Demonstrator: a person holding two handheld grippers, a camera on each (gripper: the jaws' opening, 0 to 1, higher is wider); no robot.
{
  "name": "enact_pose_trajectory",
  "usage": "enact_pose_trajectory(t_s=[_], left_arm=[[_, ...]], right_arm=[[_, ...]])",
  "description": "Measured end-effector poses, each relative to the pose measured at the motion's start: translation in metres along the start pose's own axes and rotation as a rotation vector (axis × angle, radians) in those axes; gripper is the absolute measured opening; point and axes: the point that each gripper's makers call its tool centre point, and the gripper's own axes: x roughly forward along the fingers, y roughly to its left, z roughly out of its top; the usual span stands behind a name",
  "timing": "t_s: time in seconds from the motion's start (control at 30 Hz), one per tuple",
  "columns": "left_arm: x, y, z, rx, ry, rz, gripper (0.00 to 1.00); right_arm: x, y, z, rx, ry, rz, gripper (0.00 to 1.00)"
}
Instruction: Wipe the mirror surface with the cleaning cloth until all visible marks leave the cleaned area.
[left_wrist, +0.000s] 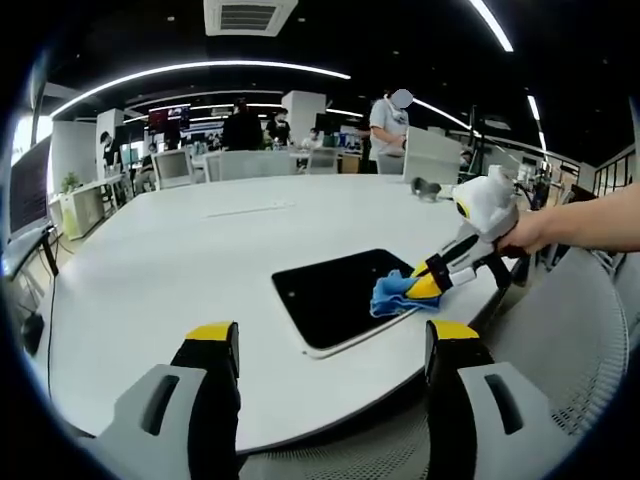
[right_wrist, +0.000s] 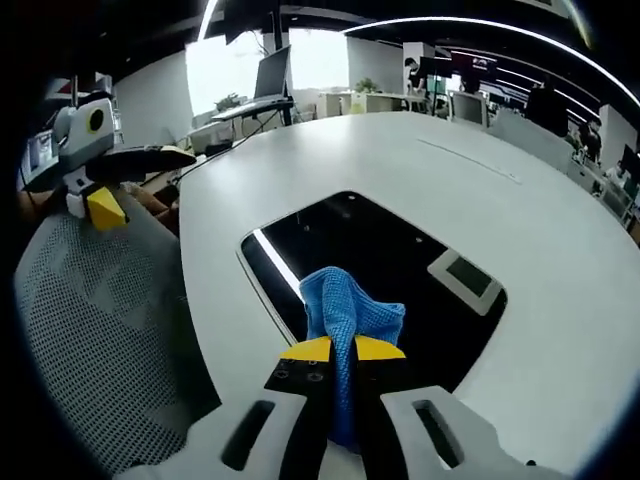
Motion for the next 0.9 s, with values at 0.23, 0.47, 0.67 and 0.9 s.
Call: enact_pose_trajectory(t_s=[0.23,0.47,0.67,0.9], left_arm=[[0.0,-0.001,0.0,0.0,0.003,-0.004,0.74],[0.0,-0.001,0.0,-0.001,0.003,-0.003,0.74],[0.0,-0.001,0.0,-0.001,0.004,-0.003,0.73],[0.0,0.0,0.0,-0.001,0.001,-0.003,0.73]], right_arm=[[0.012,0.012,0.011,-0.023,-0.001,0.026,0.0],[0.022,0.021,0.019,-0.046,0.004,0.048,0.0],[0.031,0.032,0.027,-0.041,-0.011,0.066,0.0],[0.042,0.043,0.038,-0.048,-0.016,0.088,0.0]])
